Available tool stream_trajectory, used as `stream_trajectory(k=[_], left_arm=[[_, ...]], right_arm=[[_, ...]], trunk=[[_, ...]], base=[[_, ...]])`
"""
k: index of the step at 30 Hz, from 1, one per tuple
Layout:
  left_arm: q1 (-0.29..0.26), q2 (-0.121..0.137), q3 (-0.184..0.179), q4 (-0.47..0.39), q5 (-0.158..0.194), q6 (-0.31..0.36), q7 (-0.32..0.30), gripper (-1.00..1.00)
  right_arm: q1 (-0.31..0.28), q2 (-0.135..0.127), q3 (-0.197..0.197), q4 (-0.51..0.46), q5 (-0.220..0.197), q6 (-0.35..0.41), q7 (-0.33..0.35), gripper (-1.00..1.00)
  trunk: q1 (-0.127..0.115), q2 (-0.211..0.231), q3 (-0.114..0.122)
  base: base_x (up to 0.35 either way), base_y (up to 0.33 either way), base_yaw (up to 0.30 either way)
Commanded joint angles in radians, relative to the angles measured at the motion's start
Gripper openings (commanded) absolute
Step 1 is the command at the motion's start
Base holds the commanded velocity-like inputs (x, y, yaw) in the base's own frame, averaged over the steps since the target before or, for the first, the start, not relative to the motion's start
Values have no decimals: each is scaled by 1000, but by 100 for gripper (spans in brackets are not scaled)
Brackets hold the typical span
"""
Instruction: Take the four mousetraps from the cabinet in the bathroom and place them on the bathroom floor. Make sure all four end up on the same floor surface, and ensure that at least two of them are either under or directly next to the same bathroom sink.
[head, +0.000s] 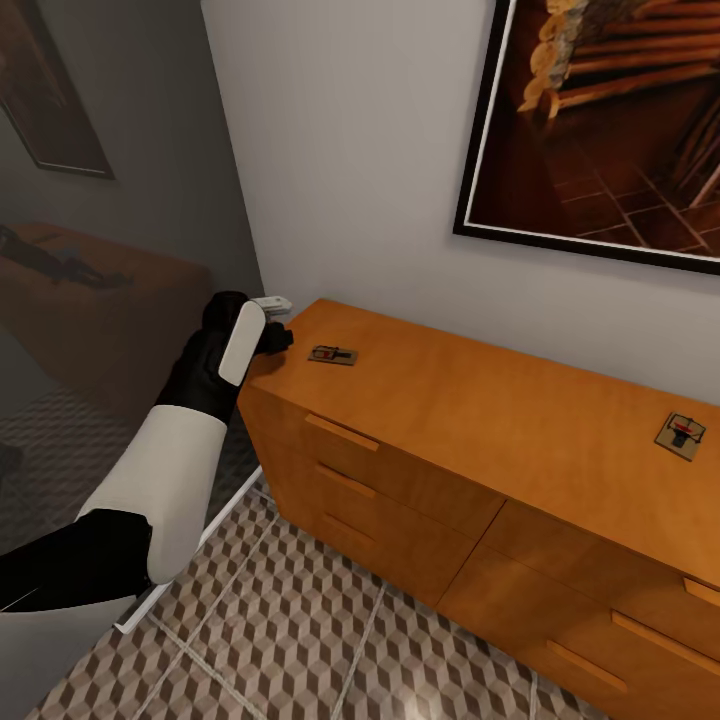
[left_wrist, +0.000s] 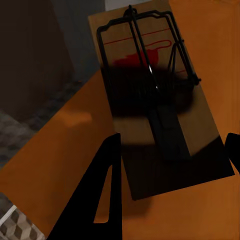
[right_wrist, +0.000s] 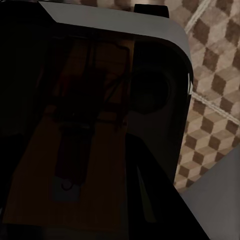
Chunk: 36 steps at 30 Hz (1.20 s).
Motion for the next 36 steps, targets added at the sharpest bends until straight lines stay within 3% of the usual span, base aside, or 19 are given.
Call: stream_trajectory(k=[1,30,33,36], left_arm=[[-1,0,-2,0,9,2,9,-100],[-1,3,-4,5,9,2,8,-100],[-1,3,-4,10,9,2,8,-100],[-1,3,-4,15,9,2,8,-100]], right_arm=[[-1,0,2,1,-1,-3,3,-100],[-1,-1,2,-1,1,-7,10,-100],[-1,-2,2,-2,31,-7,86,-100],[0,-2,2,-3,102,-8,151,-100]], trunk=[[0,0,-1],[0,0,-8],[0,0,-9],[0,0,-9]], base=[[0,0,0],[0,0,0],[0,0,0],[0,0,0]])
